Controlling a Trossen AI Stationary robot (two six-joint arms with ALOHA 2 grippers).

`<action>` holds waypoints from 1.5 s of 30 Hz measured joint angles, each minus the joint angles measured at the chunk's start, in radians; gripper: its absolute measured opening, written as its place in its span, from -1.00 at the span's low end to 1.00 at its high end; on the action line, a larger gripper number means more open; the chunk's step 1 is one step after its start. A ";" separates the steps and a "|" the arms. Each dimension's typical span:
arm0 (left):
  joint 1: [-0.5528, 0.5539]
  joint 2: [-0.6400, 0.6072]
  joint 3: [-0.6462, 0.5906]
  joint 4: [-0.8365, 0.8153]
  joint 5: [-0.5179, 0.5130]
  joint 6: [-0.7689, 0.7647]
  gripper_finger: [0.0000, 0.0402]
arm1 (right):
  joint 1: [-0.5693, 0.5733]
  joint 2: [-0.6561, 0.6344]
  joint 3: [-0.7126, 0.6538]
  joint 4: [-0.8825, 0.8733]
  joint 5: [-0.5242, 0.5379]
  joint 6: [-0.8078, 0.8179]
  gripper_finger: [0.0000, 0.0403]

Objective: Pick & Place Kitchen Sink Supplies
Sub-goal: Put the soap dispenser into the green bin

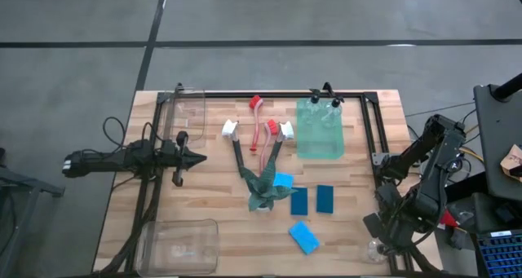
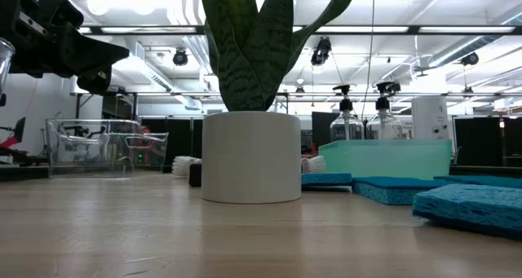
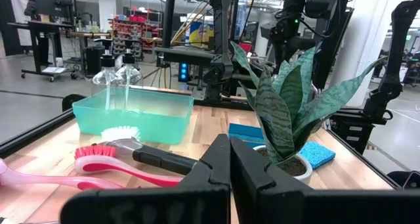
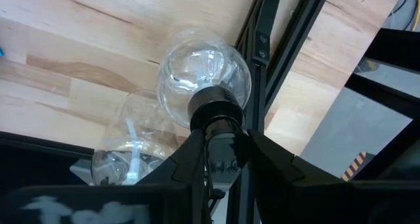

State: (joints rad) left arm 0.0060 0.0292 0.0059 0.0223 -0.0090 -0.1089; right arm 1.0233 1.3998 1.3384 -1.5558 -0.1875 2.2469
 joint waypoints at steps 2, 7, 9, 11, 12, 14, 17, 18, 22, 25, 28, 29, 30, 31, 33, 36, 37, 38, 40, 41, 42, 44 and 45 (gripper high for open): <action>0.000 0.000 0.000 0.000 0.000 0.000 -1.00 | 0.000 0.000 0.000 0.000 0.001 -0.004 -0.55; 0.000 0.000 0.000 0.000 0.000 0.000 -1.00 | -0.001 -0.001 0.013 -0.004 0.011 -0.007 -0.54; 0.000 0.000 0.000 0.000 0.000 0.000 -1.00 | -0.001 -0.008 0.015 -0.008 0.013 -0.007 -0.56; 0.000 0.000 0.000 0.000 0.000 0.000 -1.00 | -0.001 -0.023 0.017 -0.008 0.024 -0.004 -0.56; 0.000 0.000 0.000 0.000 0.000 0.000 -1.00 | -0.002 -0.031 0.021 -0.009 0.035 0.001 -0.56; 0.000 0.000 0.000 0.000 0.000 0.000 -1.00 | -0.008 -0.046 0.023 -0.012 0.067 0.001 -0.56; 0.000 0.000 0.000 0.000 0.000 0.000 -1.00 | -0.021 -0.075 0.023 -0.012 0.127 0.000 -0.56; 0.000 0.000 0.000 0.000 0.000 0.000 -1.00 | -0.028 -0.085 0.024 -0.015 0.147 -0.003 -0.56; 0.000 0.000 0.000 0.000 0.000 0.000 -1.00 | -0.057 -0.127 0.024 -0.016 0.244 -0.038 -0.56; 0.000 0.000 0.000 0.000 0.000 0.000 -1.00 | -0.095 -0.156 0.024 -0.016 0.312 -0.088 -0.57; 0.000 0.000 0.000 0.000 0.000 0.000 -1.00 | -0.149 -0.177 0.024 -0.015 0.356 -0.152 -0.57; 0.000 0.000 0.000 0.000 0.000 0.000 -1.00 | -0.170 -0.183 0.024 -0.015 0.370 -0.184 -0.57; 0.000 0.000 0.000 0.000 0.000 0.000 -1.00 | -0.194 -0.189 0.024 -0.016 0.385 -0.219 -0.57; 0.000 0.000 0.000 0.000 0.000 0.000 -1.00 | -0.218 -0.195 0.024 -0.015 0.401 -0.257 -0.57; 0.000 0.000 0.000 0.000 0.000 0.000 -1.00 | -0.276 -0.206 0.024 -0.016 0.422 -0.338 -0.57; 0.000 0.000 0.000 0.000 0.000 0.000 -1.00 | -0.380 -0.220 0.025 -0.016 0.426 -0.479 -0.57; 0.000 0.000 0.000 0.000 0.000 0.000 -1.00 | -0.416 -0.225 0.026 -0.016 0.426 -0.529 -0.57; 0.000 0.000 0.000 0.000 0.000 0.000 -1.00 | -0.451 -0.229 0.030 -0.016 0.426 -0.577 -0.57; 0.000 0.000 0.000 0.000 0.000 0.000 -1.00 | -0.526 -0.235 0.044 -0.016 0.426 -0.674 -0.57; 0.000 0.000 0.000 0.000 0.000 0.000 -1.00 | -0.563 -0.235 0.054 -0.017 0.426 -0.723 -0.57; 0.000 0.000 0.000 0.000 0.000 0.000 -1.00 | -0.601 -0.236 0.066 -0.017 0.426 -0.775 -0.57; 0.000 0.000 0.000 0.000 0.000 0.000 -1.00 | -0.677 -0.234 0.095 -0.016 0.426 -0.877 -0.57; 0.000 0.000 0.000 0.000 0.000 0.000 -1.00 | -0.719 -0.232 0.111 -0.016 0.426 -0.926 -0.57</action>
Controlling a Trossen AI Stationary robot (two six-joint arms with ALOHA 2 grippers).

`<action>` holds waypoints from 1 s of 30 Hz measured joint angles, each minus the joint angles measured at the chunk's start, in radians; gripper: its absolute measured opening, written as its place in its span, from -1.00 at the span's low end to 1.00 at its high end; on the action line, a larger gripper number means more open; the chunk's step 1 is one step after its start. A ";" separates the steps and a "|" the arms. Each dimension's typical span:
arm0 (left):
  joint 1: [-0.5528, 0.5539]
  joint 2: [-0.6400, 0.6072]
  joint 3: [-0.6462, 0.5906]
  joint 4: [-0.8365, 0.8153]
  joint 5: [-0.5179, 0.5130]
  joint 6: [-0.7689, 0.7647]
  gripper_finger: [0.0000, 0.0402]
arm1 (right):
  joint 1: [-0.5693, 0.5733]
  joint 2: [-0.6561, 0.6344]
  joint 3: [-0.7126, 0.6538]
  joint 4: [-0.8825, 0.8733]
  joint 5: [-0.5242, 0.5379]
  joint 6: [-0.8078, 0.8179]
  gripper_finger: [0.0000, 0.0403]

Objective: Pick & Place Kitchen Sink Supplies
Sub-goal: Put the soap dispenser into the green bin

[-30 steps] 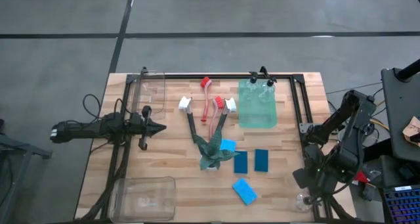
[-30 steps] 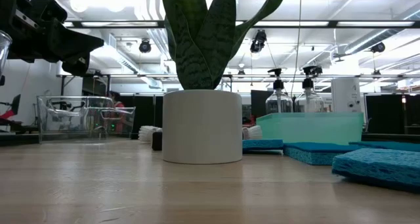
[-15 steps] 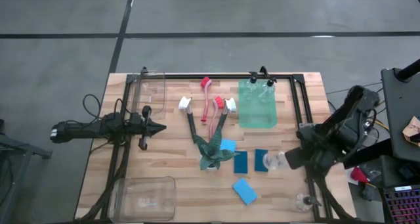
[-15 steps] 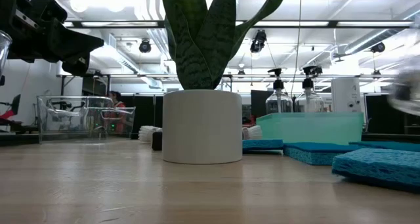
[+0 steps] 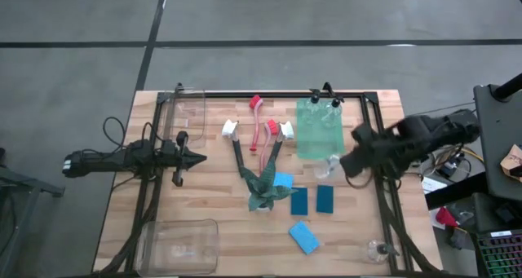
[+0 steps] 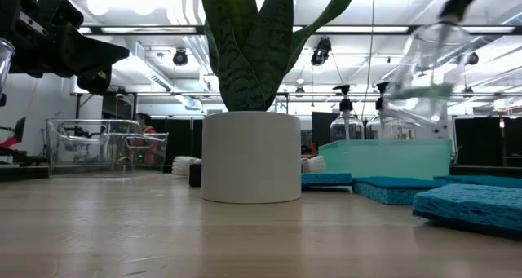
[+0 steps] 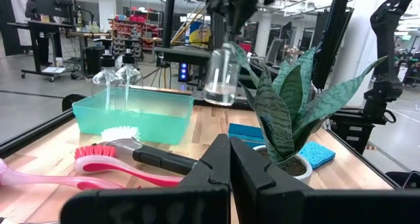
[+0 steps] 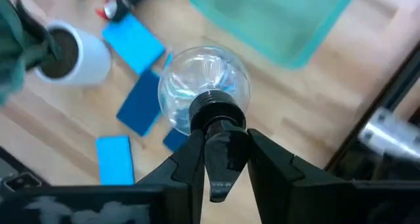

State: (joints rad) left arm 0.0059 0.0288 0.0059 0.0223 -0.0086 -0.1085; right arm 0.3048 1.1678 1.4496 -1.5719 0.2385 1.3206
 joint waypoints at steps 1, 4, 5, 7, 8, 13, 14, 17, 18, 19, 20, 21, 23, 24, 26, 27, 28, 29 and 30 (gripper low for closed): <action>0.000 0.000 0.000 0.000 0.000 0.000 -1.00 | -0.044 0.002 0.017 0.000 0.000 -0.051 -0.57; 0.000 0.000 0.000 0.000 0.000 0.000 -1.00 | -0.179 0.014 0.067 0.001 0.000 -0.203 -0.57; 0.000 0.000 0.000 0.000 0.000 0.000 -1.00 | -0.224 0.020 0.083 0.001 0.000 -0.251 -0.57; 0.000 0.000 0.000 0.000 0.000 0.000 -1.00 | -0.313 0.032 0.112 0.001 -0.004 -0.344 -0.56; 0.000 0.000 0.000 0.000 0.000 0.000 -1.00 | -0.357 0.040 0.124 0.000 -0.012 -0.391 -0.56; 0.000 0.000 0.000 0.000 0.000 0.000 -1.00 | -0.560 0.082 0.155 0.001 -0.078 -0.567 -0.56; 0.000 0.000 0.000 0.000 0.000 0.000 -1.00 | -0.597 0.092 0.155 0.001 -0.096 -0.597 -0.56; 0.000 0.000 0.000 0.000 0.000 0.000 -1.00 | -0.688 0.130 0.155 0.000 -0.139 -0.668 -0.56; 0.000 0.000 0.000 0.000 0.000 0.000 -1.00 | -0.712 0.144 0.155 0.000 -0.148 -0.690 -0.55; 0.000 0.000 0.000 0.000 0.000 0.000 -1.00 | -0.736 0.159 0.155 0.000 -0.153 -0.709 -0.55; 0.000 0.000 0.000 0.000 0.000 0.000 -1.00 | -0.757 0.174 0.154 0.000 -0.155 -0.728 -0.55; 0.000 0.000 0.000 0.000 0.000 0.000 -1.00 | -0.774 0.191 0.154 0.001 -0.158 -0.744 -0.55; 0.000 0.000 0.000 0.000 0.000 0.000 -1.00 | -0.802 0.223 0.154 0.001 -0.161 -0.758 -0.55; 0.000 0.000 0.000 0.000 0.000 0.000 -1.00 | -0.814 0.239 0.154 0.001 -0.163 -0.765 -0.55; 0.000 0.000 0.000 0.000 0.000 0.000 -1.00 | -0.827 0.267 0.152 0.002 -0.165 -0.779 -0.55; 0.000 0.000 0.000 0.000 0.000 0.000 -1.00 | -0.829 0.281 0.152 0.001 -0.165 -0.781 -0.55; 0.000 0.000 0.000 0.000 0.000 0.000 -1.00 | -0.829 0.293 0.152 0.001 -0.164 -0.781 -0.55; 0.000 0.000 0.000 0.000 0.000 0.000 -1.00 | -0.830 0.305 0.152 0.001 -0.164 -0.781 -0.55; 0.000 0.000 0.000 0.000 0.000 0.000 -1.00 | -0.830 0.317 0.152 0.002 -0.163 -0.781 -0.55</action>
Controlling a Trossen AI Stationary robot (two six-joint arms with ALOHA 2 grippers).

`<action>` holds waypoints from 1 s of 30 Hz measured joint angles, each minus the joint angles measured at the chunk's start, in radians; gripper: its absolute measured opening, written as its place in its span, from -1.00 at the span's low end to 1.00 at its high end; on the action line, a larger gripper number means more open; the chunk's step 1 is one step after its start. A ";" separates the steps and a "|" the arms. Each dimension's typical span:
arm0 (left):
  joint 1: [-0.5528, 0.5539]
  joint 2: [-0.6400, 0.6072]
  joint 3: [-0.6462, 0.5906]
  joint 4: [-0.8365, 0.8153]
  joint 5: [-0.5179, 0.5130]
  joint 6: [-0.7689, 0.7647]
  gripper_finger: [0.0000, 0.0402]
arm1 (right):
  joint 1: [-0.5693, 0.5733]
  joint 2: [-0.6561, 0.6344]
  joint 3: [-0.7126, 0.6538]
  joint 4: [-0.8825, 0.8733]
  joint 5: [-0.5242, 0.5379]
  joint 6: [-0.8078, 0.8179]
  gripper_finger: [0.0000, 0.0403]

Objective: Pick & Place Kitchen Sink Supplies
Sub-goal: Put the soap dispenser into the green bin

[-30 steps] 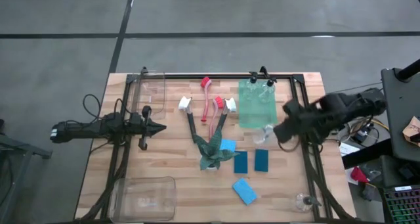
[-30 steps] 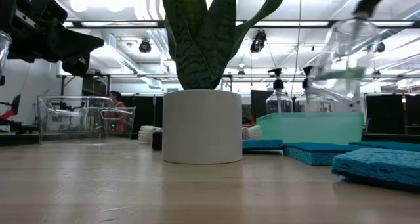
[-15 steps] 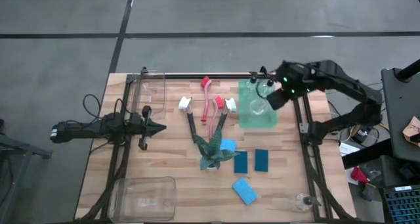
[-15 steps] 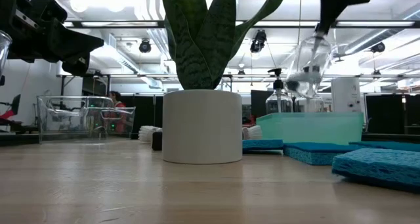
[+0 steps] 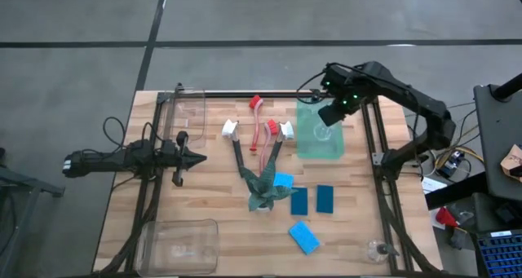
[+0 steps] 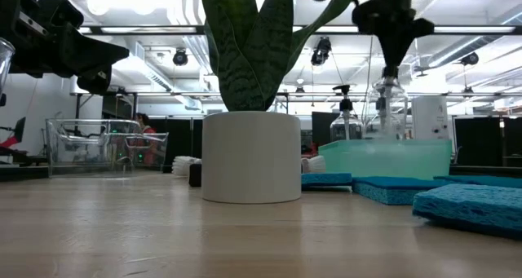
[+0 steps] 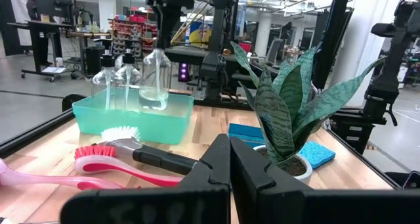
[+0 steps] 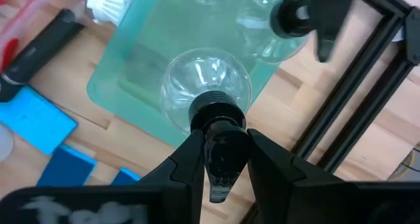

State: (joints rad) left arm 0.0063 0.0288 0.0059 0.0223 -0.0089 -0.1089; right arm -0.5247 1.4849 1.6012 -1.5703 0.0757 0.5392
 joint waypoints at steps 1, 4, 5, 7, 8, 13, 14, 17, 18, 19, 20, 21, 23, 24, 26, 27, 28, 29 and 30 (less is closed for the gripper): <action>0.000 0.000 0.000 0.000 0.000 0.000 -1.00 | 0.000 0.011 0.000 0.000 0.000 0.000 -0.55; 0.000 0.000 0.000 0.000 0.000 0.000 -1.00 | 0.000 0.035 -0.001 0.000 0.000 0.000 -0.55; 0.000 0.000 0.000 0.000 0.000 0.000 -1.00 | 0.000 0.039 -0.002 0.000 0.001 0.000 -0.55; 0.000 0.000 0.000 0.000 0.000 0.000 -1.00 | 0.000 0.042 -0.007 0.000 0.003 0.003 -0.55; 0.000 0.000 0.000 0.000 0.000 0.000 -1.00 | 0.000 0.041 -0.012 0.000 0.004 0.004 -0.55; 0.000 0.000 0.000 0.000 0.000 0.000 -1.00 | 0.000 -0.001 -0.066 0.000 0.005 0.001 -0.55; 0.000 0.000 0.000 0.000 0.000 0.000 -1.00 | 0.000 -0.014 -0.081 -0.001 0.009 0.003 -0.55; 0.000 0.000 0.000 0.000 0.000 0.000 -1.00 | 0.001 -0.051 -0.125 0.003 0.029 0.008 -0.55; 0.000 0.000 0.000 0.000 0.000 0.000 -1.00 | 0.001 -0.061 -0.138 0.006 0.029 0.008 -0.55; 0.000 0.000 0.000 0.000 0.000 0.000 -1.00 | 0.000 -0.070 -0.149 0.007 0.029 0.008 -0.55; 0.000 0.000 0.000 0.000 0.000 0.000 -1.00 | 0.000 -0.076 -0.156 0.012 0.029 0.008 -0.55; 0.000 0.000 0.000 0.000 0.000 0.000 -1.00 | 0.001 -0.079 -0.159 0.014 0.029 0.009 -0.55; 0.000 0.000 0.000 0.000 0.000 0.000 -1.00 | 0.001 -0.079 -0.161 0.015 0.028 0.010 -0.55; 0.000 0.000 0.000 0.000 0.000 0.000 -1.00 | 0.001 -0.076 -0.162 0.015 0.028 0.010 -0.55; 0.000 0.000 0.000 0.000 0.000 0.000 -1.00 | 0.001 -0.065 -0.162 0.018 0.028 0.006 -0.55; 0.000 0.000 0.000 0.000 0.000 0.000 -1.00 | 0.001 -0.058 -0.162 0.020 0.028 0.001 -0.55; 0.000 0.000 0.000 0.000 0.000 0.000 -1.00 | 0.001 -0.050 -0.162 0.024 0.028 -0.006 -0.55; 0.000 0.000 0.000 0.000 0.000 0.000 -1.00 | 0.001 -0.044 -0.162 0.031 0.028 -0.013 -0.55; 0.000 0.000 0.000 0.000 0.000 0.000 -1.00 | 0.001 -0.038 -0.162 0.037 0.028 -0.017 -0.55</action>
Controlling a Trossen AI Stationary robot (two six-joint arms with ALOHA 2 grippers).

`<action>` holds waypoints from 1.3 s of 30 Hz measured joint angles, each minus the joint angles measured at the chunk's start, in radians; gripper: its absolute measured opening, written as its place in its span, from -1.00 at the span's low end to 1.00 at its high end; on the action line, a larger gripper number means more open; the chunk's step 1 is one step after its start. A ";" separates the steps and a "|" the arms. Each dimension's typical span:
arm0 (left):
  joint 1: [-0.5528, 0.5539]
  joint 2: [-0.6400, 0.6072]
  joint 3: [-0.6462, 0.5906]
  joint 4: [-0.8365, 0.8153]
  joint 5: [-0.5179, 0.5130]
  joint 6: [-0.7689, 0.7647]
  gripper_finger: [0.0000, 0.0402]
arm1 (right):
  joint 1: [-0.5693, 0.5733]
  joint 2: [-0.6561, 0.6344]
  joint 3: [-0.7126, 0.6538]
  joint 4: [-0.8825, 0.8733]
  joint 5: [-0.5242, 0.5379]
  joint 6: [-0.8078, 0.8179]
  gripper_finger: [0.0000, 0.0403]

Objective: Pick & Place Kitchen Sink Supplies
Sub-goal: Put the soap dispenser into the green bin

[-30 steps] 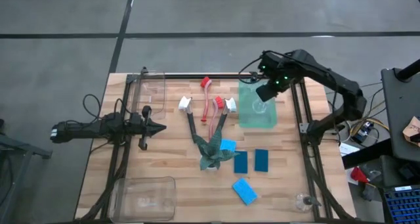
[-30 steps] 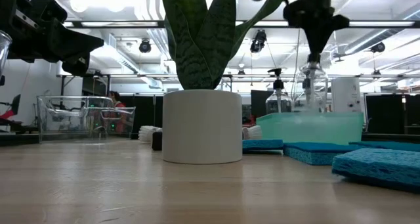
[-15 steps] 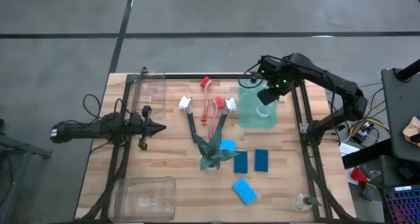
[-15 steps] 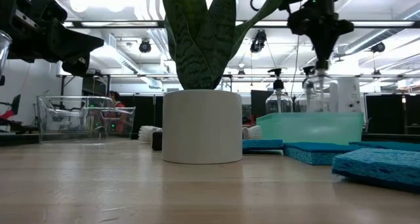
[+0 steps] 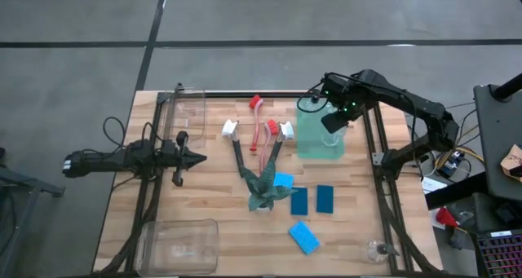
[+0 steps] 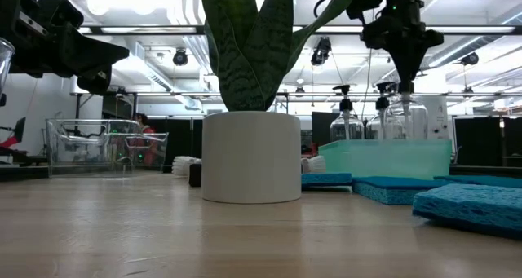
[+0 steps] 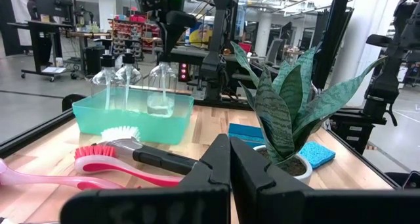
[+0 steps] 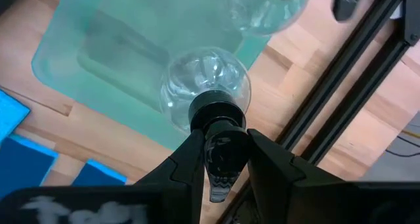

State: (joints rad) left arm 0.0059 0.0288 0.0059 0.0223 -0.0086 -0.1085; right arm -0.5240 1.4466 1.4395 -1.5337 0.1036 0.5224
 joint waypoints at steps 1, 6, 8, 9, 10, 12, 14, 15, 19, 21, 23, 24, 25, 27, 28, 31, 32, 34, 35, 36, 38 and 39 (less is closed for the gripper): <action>0.000 0.000 0.000 0.000 0.000 0.000 -1.00 | 0.000 0.006 0.000 0.005 0.000 -0.004 -0.55; 0.000 0.000 0.000 0.000 0.000 0.000 -1.00 | 0.000 0.032 0.000 0.008 0.000 -0.029 -0.54; 0.000 0.000 0.000 0.000 0.000 0.000 -1.00 | 0.000 0.039 0.000 0.007 0.001 -0.034 -0.50; 0.000 0.000 0.000 0.000 0.000 0.000 -1.00 | 0.000 0.042 0.000 0.009 0.001 -0.037 -0.48; 0.000 0.000 0.000 0.000 0.000 0.000 -1.00 | 0.000 0.044 0.000 0.013 0.001 -0.044 -0.45; 0.000 0.000 0.000 0.000 0.000 0.000 -1.00 | 0.000 0.044 0.000 0.032 0.001 -0.057 -0.40; 0.000 0.000 0.000 0.000 0.000 0.000 -1.00 | 0.000 0.043 0.000 0.039 0.001 -0.058 -0.35; 0.000 0.000 0.000 0.000 0.000 0.000 -1.00 | 0.000 0.043 0.000 0.042 0.001 -0.058 -0.33; 0.000 0.000 0.000 0.000 0.000 0.000 -1.00 | 0.000 0.041 0.000 0.043 0.000 -0.059 -0.26; 0.000 0.000 0.000 0.000 0.000 0.000 -1.00 | 0.000 0.040 0.001 0.041 -0.011 -0.061 -0.21; 0.000 0.000 0.000 0.000 0.000 0.000 -1.00 | 0.000 0.038 0.010 0.038 -0.019 -0.070 -0.17; 0.000 0.000 0.000 0.000 0.000 0.000 -1.00 | 0.000 0.035 0.015 0.039 -0.023 -0.074 -0.14; 0.000 0.000 0.000 0.000 0.000 0.000 -1.00 | 0.001 0.033 0.021 0.036 -0.026 -0.075 -0.11; 0.000 0.000 0.000 0.000 0.000 0.000 -1.00 | 0.001 0.030 0.036 0.025 -0.026 -0.078 -0.06; 0.000 0.000 0.000 0.000 0.000 0.000 -1.00 | 0.001 0.029 0.043 0.017 -0.027 -0.078 -0.03; 0.000 0.000 0.000 0.000 0.000 0.000 -1.00 | 0.001 0.016 0.064 -0.005 -0.031 -0.072 0.05; 0.000 0.000 0.000 0.000 0.000 0.000 -1.00 | 0.003 0.008 0.067 -0.015 -0.041 -0.071 0.07; 0.000 0.000 0.000 0.000 0.000 0.000 -1.00 | 0.010 -0.008 0.073 -0.023 -0.069 -0.061 0.10; 0.000 0.000 0.000 0.000 0.000 0.000 -1.00 | 0.016 -0.018 0.074 -0.024 -0.086 -0.051 0.11; 0.000 0.000 0.000 0.000 0.000 0.000 -1.00 | 0.023 -0.028 0.074 -0.027 -0.102 -0.037 0.11; 0.000 0.000 0.000 0.000 0.000 0.000 -1.00 | 0.043 -0.050 0.073 -0.035 -0.124 -0.009 0.12; 0.000 0.000 0.000 0.000 0.000 0.000 -1.00 | 0.056 -0.063 0.073 -0.037 -0.135 0.004 0.12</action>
State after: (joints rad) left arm 0.0063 0.0288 0.0059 0.0225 -0.0088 -0.1087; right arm -0.4677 1.3840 1.5124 -1.5704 -0.0318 0.5261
